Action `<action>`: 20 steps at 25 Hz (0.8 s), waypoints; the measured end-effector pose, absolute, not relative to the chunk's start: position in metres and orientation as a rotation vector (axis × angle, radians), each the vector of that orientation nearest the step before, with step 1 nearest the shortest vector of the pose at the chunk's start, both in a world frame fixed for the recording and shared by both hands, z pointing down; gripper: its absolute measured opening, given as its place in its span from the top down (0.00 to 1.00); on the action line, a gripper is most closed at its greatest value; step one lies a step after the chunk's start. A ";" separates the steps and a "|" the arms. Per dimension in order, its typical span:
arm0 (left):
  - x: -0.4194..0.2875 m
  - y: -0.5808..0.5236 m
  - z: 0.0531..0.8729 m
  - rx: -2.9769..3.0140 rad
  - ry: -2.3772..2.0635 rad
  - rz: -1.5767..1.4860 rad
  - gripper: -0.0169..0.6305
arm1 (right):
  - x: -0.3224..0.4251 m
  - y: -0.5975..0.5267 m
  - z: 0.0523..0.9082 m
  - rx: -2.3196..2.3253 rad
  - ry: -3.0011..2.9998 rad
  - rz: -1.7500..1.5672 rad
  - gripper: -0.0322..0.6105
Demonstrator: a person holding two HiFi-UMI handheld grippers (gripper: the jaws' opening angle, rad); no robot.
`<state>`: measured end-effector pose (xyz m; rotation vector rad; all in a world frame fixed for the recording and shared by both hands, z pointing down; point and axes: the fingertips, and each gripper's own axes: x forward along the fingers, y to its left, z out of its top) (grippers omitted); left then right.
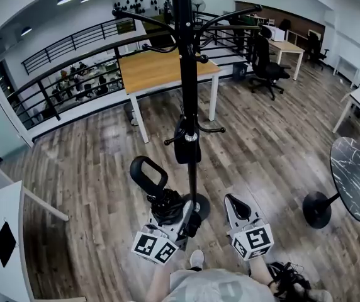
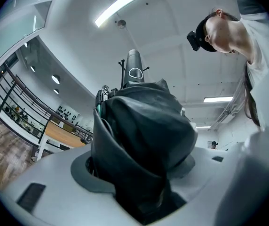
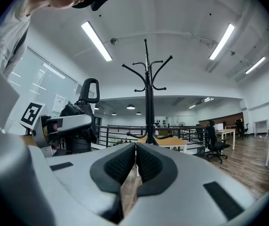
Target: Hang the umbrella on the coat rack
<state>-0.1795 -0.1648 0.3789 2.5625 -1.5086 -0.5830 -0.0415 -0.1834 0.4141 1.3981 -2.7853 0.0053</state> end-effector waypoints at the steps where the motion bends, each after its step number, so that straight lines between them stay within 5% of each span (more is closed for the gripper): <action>1: -0.184 -0.176 0.379 2.568 -1.505 -0.575 0.52 | -0.047 -0.194 0.414 1.399 -2.788 0.004 0.90; 20: -0.201 -0.229 0.387 2.513 -1.616 -0.540 0.52 | -0.053 -0.270 0.408 1.362 -2.811 -0.093 0.90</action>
